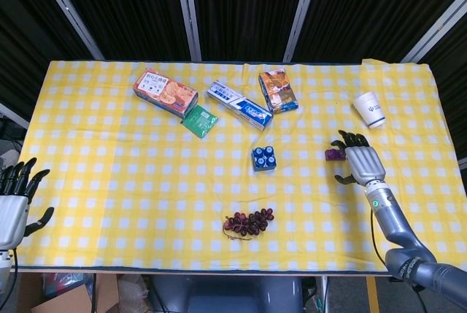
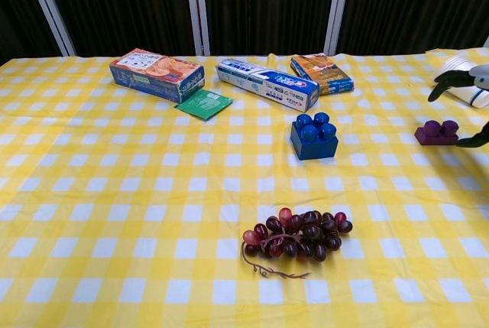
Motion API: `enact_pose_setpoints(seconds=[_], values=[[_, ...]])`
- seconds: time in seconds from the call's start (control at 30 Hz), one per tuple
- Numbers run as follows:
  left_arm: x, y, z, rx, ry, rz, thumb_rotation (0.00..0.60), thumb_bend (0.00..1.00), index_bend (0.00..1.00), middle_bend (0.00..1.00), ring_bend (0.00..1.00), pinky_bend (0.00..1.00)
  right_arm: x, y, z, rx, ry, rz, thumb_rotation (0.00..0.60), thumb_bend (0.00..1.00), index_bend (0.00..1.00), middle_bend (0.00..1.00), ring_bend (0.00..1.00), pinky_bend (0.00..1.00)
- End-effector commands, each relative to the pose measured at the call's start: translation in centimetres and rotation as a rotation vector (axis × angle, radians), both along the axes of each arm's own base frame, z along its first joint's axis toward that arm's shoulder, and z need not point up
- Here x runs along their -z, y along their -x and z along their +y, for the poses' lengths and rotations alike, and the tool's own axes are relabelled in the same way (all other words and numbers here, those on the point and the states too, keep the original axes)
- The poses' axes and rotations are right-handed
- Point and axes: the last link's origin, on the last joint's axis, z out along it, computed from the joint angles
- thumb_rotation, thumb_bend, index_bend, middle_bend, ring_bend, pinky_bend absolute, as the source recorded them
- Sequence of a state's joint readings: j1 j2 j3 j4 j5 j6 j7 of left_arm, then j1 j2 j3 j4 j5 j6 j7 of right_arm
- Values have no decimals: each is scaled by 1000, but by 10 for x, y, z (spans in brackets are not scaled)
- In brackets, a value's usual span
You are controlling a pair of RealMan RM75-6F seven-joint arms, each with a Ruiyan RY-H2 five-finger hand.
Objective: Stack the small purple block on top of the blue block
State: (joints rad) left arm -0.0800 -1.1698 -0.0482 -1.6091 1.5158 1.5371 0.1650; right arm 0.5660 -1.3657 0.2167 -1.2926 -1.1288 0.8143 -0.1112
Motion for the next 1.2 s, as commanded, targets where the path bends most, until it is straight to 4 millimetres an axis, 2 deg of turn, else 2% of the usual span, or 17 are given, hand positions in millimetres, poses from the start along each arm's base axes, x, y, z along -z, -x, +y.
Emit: enact_pose_setpoints(seconds=[0.03,0.57,1.0,1.2], values=[[-2,1,0,-6,-10,4,600,315,159,0,0,50,6,1,-9,12,-10,9,600,286,235,0,0,0],[4,3,1,-42,-20,46,600,315,159,0,0,50,21,14,-43,48,-44,41,600,286,300,0,0,0],[11,1,5,-54,-8,70,600,315,159,0,0,50,33,30,-50,76,-65,47,600,286,360,0,0,0],[13,2,7,-63,-4,72,600,315,159,0,0,50,31,36,-52,86,-57,40,600,286,399,0,0,0]])
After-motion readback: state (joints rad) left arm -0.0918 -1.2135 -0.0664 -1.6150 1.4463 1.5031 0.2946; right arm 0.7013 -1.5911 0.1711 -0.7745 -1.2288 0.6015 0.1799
